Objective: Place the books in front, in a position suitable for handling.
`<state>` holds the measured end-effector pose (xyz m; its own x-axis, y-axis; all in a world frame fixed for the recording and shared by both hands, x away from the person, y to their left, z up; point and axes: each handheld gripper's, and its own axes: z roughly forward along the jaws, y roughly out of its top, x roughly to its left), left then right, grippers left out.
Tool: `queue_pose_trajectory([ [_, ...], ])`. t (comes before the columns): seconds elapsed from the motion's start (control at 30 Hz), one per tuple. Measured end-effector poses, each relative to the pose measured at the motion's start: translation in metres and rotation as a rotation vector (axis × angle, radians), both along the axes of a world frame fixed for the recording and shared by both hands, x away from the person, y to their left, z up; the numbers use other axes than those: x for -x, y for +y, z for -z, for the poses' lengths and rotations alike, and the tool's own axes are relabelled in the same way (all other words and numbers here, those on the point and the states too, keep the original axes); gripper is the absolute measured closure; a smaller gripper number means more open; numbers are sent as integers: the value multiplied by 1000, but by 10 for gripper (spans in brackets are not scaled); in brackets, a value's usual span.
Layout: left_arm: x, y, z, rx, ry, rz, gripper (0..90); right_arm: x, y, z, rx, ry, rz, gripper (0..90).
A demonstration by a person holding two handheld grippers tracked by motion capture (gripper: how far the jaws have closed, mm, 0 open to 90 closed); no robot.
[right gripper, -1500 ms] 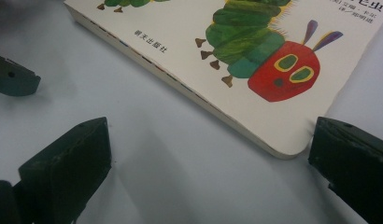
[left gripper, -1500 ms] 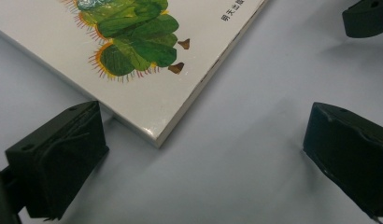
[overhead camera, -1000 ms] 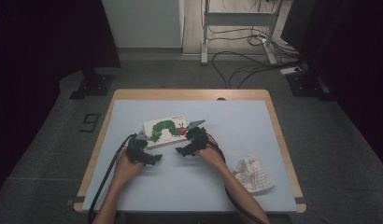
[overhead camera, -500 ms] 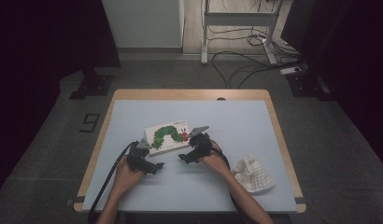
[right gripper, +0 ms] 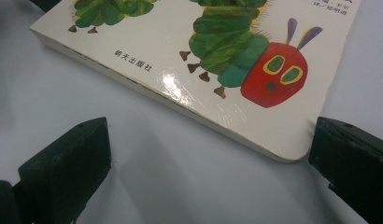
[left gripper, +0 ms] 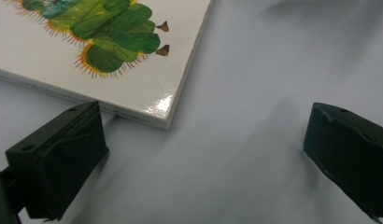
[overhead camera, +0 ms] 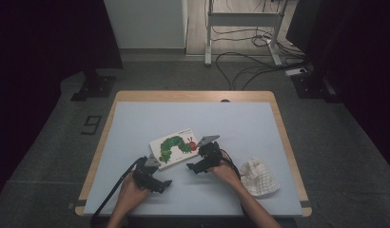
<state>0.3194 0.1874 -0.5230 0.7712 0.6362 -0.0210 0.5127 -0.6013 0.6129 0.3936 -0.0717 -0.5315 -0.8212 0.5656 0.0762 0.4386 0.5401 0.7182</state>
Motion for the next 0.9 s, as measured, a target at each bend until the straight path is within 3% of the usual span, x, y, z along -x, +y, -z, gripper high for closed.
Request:
queue_pose_trajectory([
  [0.1,-2,6,-3,2,-25,22,0,2,0,0,14,-15,-11,0],
  [0.27,-14,30,-15,44,-65,-55,0,1,-2,-2,7,-15,-23,18],
  [0.43,-27,52,-19,9,-99,-139,0,-3,-2,-7,-8,-16,-30,34],
  [0.73,-44,51,0,-27,-65,-130,0,-14,1,-10,-4,-11,-25,37],
  [0.9,-45,50,2,-6,-61,-127,0,-19,-1,-10,-2,-10,-28,38],
])
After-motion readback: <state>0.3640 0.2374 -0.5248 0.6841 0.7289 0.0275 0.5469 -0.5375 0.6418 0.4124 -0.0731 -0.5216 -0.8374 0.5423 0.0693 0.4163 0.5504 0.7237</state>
